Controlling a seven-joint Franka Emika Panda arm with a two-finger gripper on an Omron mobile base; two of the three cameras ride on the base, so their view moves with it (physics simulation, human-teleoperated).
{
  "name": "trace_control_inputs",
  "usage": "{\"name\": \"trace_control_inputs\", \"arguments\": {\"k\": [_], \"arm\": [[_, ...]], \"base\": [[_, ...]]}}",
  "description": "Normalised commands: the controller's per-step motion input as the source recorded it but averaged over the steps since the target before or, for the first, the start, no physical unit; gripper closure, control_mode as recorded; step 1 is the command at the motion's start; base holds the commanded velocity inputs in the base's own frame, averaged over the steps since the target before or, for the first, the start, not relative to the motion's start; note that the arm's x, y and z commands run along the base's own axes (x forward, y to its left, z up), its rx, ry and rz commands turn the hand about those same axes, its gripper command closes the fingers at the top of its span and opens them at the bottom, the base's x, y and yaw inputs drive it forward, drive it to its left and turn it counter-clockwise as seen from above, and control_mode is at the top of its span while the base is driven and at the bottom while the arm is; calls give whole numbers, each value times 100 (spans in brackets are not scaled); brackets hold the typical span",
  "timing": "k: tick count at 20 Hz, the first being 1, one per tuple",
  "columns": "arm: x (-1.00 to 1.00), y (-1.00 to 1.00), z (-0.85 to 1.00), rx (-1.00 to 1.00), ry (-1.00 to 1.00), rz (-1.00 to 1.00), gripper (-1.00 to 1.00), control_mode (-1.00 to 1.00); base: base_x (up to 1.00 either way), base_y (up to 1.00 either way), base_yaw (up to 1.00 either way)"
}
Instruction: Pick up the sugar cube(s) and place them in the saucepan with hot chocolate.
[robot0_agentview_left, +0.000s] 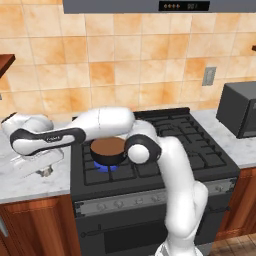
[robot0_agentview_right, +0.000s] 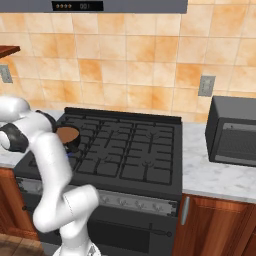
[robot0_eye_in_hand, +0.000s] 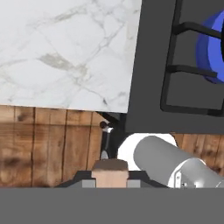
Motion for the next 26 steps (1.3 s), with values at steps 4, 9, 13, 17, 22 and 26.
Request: {"name": "trace_control_inputs", "arguments": {"k": [4, 9, 13, 17, 22, 26], "arm": [[-1, -100, 63, 14, -7, 0, 100, -100], [33, -100, 70, 18, -10, 0, 100, -100], [42, -100, 58, 19, -12, 0, 100, -100], [66, -100, 33, 15, -3, -1, 100, -100], [63, -66, 5, 13, 0, -2, 100, -100], [58, -1, -2, -1, 3, 0, 100, -100]], "base": [[0, 0, 0], [0, 0, 0], [0, 0, 0], [0, 0, 0], [0, 0, 0], [0, 0, 0]]}}
